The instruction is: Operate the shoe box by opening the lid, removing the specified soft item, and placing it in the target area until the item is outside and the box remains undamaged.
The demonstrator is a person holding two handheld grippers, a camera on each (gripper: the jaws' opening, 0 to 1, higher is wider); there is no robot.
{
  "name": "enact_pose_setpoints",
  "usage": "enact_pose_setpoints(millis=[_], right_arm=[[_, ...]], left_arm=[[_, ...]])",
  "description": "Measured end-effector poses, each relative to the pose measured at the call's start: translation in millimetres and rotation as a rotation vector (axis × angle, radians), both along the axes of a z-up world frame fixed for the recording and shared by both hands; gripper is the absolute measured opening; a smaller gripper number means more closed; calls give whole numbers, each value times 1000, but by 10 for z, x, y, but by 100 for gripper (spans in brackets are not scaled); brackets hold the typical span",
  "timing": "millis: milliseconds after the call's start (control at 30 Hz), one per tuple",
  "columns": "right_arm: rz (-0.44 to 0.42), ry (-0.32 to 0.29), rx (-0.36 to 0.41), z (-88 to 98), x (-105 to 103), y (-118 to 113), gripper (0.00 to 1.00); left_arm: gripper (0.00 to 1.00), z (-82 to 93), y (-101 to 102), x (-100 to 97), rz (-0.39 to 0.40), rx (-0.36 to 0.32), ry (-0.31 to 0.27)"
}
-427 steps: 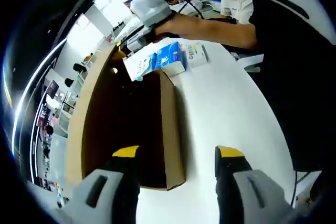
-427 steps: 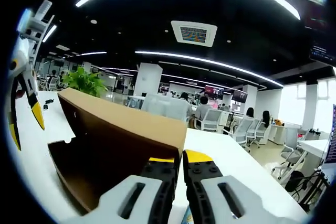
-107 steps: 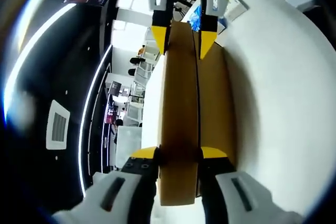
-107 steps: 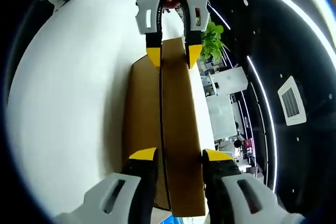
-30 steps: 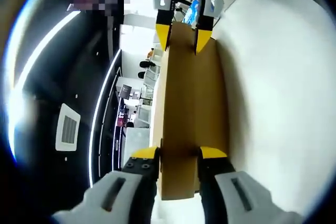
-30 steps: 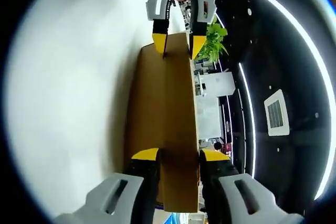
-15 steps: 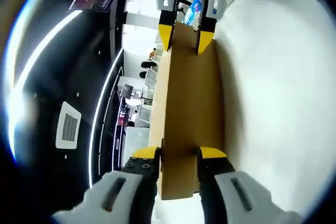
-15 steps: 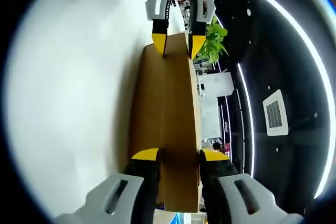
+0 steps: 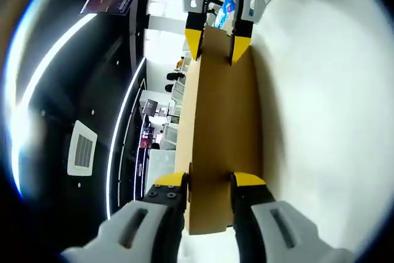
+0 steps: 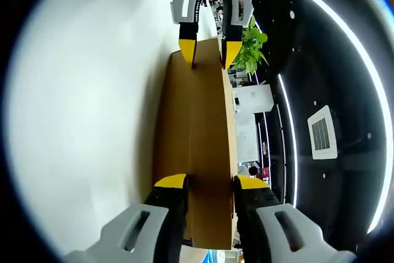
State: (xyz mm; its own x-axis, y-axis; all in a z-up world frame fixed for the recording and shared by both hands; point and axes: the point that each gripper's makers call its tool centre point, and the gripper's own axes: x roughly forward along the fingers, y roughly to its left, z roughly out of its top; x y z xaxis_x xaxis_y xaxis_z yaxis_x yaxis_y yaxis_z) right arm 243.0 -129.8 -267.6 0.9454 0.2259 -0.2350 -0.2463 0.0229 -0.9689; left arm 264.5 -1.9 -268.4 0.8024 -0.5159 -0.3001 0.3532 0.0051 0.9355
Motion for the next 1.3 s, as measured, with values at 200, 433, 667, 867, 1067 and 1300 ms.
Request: enact_pose_setpoints(millis=[200, 433, 667, 867, 1067, 1300], right_arm=[[0, -2, -10, -4, -2, 23, 29], [6, -23, -41, -8, 11, 36, 29], [8, -19, -32, -4, -30, 45, 28], [7, -11, -25, 1, -83, 32, 28], [8, -9, -24, -1, -145, 3, 28], [1, -9, -19, -5, -302, -47, 28]], left_arm=[[28, 3, 0, -3, -2, 0, 0], [28, 9, -3, -15, 2, -15, 7], [28, 13, -3, -54, 4, -22, 21], [28, 16, -16, -113, 6, -20, 29], [28, 17, -41, -176, 2, -25, 33], [28, 16, -85, -338, 2, -43, 43]])
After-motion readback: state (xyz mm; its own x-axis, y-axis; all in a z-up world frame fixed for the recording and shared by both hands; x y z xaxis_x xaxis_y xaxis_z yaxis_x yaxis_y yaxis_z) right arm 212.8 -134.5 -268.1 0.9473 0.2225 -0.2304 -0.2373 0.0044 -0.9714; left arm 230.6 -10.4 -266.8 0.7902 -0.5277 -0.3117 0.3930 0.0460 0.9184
